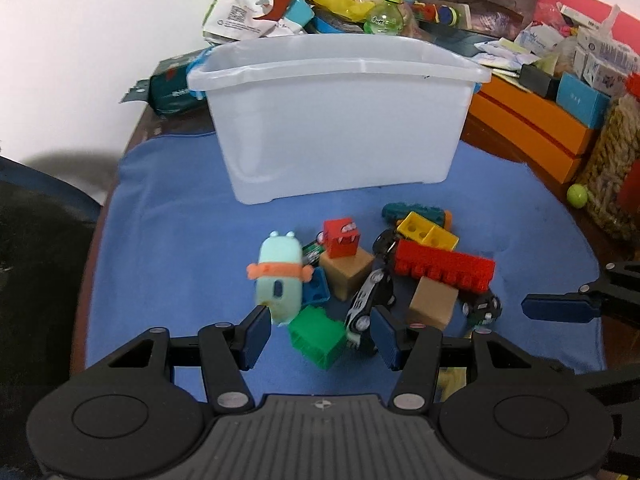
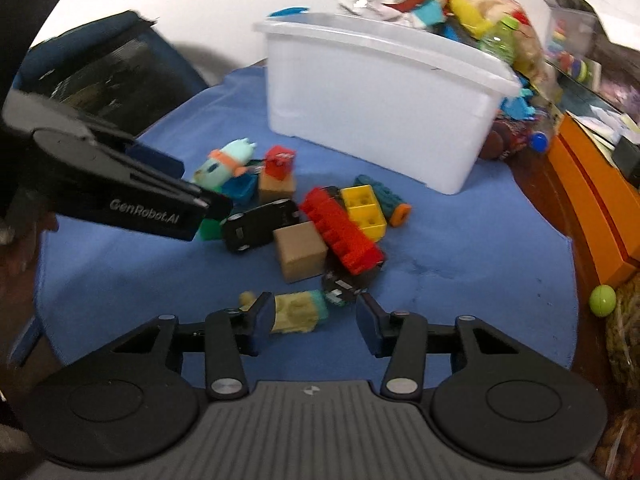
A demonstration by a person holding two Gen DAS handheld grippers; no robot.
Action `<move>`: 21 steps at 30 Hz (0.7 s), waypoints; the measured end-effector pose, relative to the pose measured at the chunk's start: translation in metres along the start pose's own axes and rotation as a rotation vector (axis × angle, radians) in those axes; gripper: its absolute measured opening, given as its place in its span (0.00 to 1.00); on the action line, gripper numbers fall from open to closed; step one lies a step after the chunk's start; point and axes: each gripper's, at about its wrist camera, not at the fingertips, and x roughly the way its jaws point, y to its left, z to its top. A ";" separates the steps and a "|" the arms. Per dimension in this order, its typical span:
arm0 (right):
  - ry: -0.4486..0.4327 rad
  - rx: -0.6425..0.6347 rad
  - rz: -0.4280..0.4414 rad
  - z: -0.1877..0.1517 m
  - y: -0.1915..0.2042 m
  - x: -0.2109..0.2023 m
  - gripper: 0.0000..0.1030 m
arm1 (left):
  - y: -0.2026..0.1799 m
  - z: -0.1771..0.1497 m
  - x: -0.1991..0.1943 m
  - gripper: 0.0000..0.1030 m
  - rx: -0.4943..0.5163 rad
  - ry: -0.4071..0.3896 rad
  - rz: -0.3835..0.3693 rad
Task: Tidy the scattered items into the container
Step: 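Bring both tools back down toward the toy pile, then grasp the white toy car with the left tool while the right grasps the green car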
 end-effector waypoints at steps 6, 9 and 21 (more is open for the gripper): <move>-0.005 0.067 -0.016 0.009 -0.016 0.009 0.42 | -0.009 0.010 0.015 0.57 0.074 0.008 -0.055; 0.010 0.080 -0.020 0.011 -0.021 0.016 0.40 | -0.013 0.013 0.023 0.57 0.091 0.023 -0.079; 0.046 0.080 0.007 0.016 -0.023 0.038 0.33 | -0.020 0.006 0.043 0.29 0.196 0.119 -0.150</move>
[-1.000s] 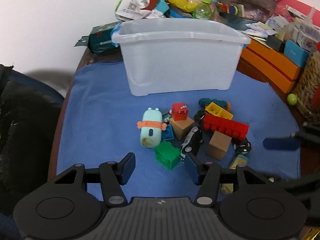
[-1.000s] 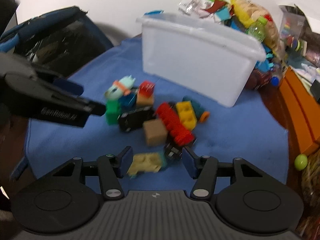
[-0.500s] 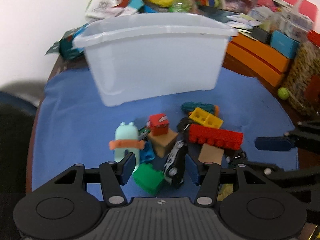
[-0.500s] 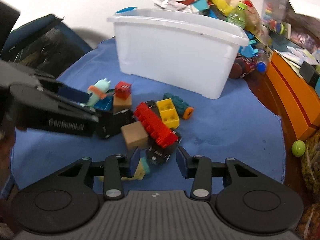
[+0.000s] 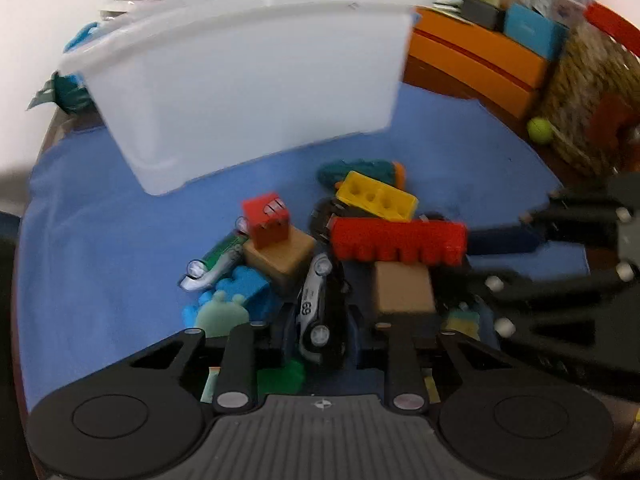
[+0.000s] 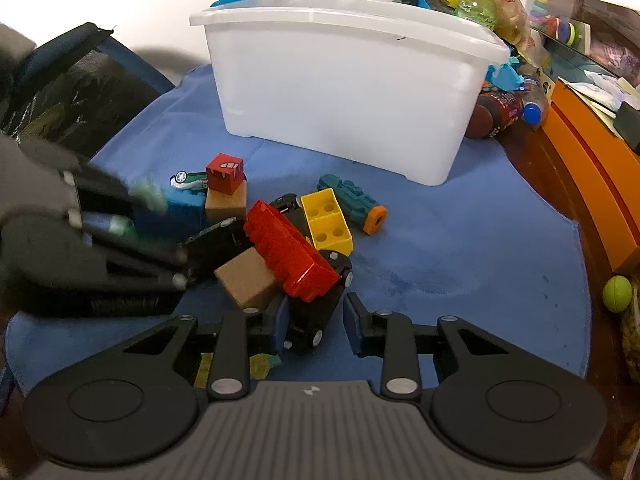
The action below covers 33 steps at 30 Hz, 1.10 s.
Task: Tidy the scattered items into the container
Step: 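Grasp the white toy car with the left tool while the right grasps the green car, then lift both cars over the white bin and release them inside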
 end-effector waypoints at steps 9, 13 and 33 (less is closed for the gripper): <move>0.006 -0.023 0.003 0.001 0.006 0.007 0.34 | 0.007 0.000 0.002 0.28 -0.067 -0.036 0.003; 0.022 0.013 -0.007 0.003 0.000 0.007 0.34 | 0.002 0.000 0.000 0.24 -0.061 -0.039 -0.002; -0.018 0.005 -0.033 -0.001 -0.014 -0.013 0.20 | -0.004 0.002 -0.022 0.22 -0.126 -0.105 0.045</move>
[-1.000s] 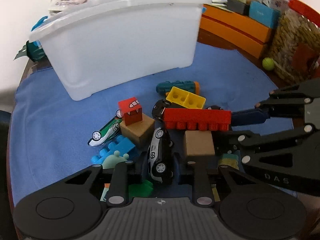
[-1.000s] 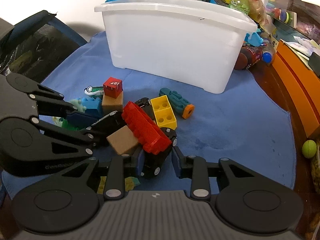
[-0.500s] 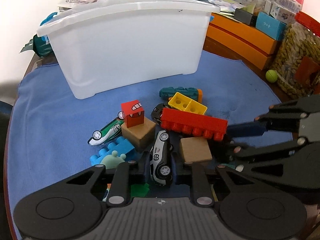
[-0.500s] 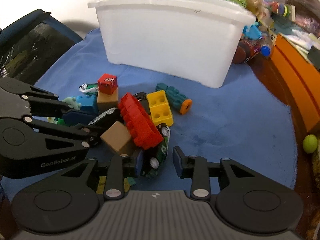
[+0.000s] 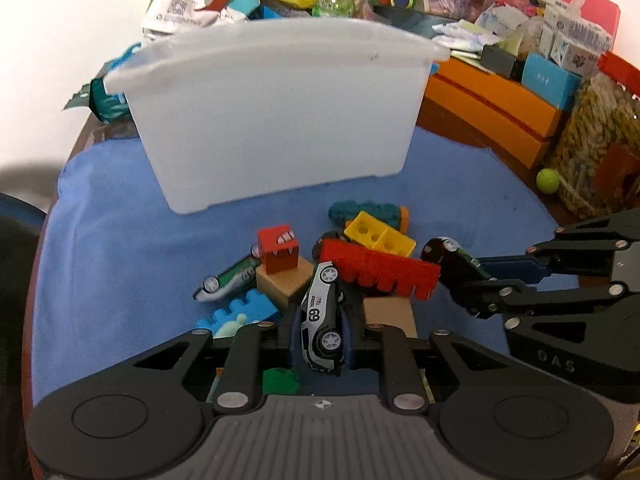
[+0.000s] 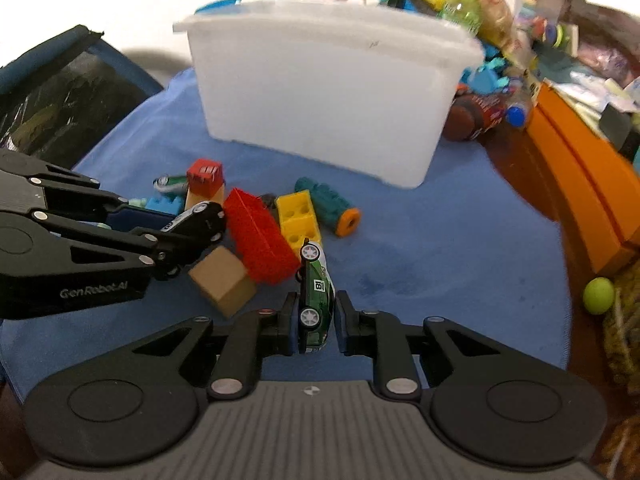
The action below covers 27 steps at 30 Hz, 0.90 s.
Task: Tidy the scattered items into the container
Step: 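Lift both cars over the white bin and release them inside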
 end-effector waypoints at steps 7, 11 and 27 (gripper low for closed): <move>-0.052 -0.003 -0.013 0.006 -0.009 -0.016 0.20 | 0.002 0.007 -0.019 0.22 -0.026 -0.050 0.017; -0.101 -0.018 -0.012 0.017 -0.011 -0.026 0.20 | 0.002 0.019 -0.036 0.22 -0.041 -0.102 0.037; -0.333 -0.055 0.052 0.105 -0.038 -0.047 0.20 | 0.005 0.114 -0.069 0.22 -0.041 -0.279 0.202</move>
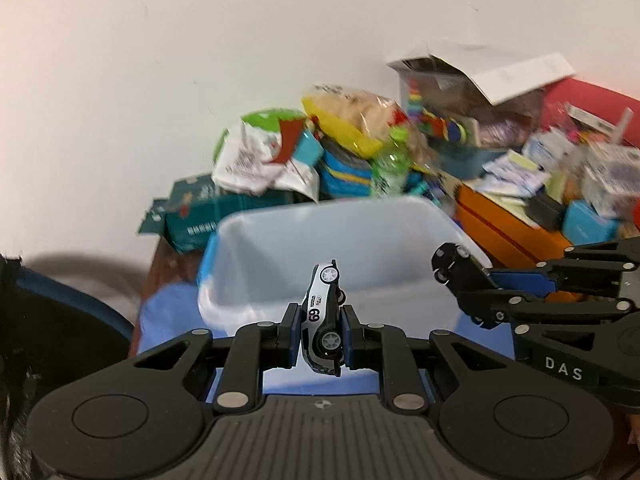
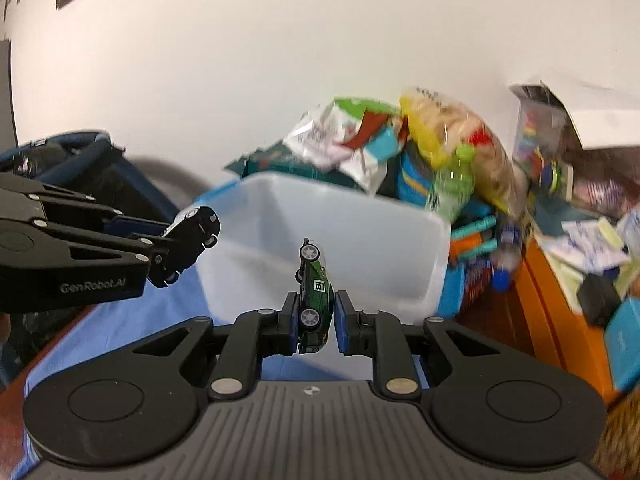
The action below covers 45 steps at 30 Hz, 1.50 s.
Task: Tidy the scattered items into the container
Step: 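Lift both cars over the white bin and release them inside, then return both tools to the toy pile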
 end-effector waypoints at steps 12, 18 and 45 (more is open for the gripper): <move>0.046 0.101 -0.096 0.040 -0.024 0.058 0.20 | 0.016 0.044 0.061 0.22 0.020 0.024 -0.022; 0.099 0.101 -0.140 0.038 -0.020 0.080 0.20 | 0.025 0.039 0.091 0.22 0.022 0.057 -0.081; 0.046 0.069 -0.120 0.041 -0.001 0.058 0.28 | 0.037 0.024 0.070 0.71 -0.023 0.043 -0.003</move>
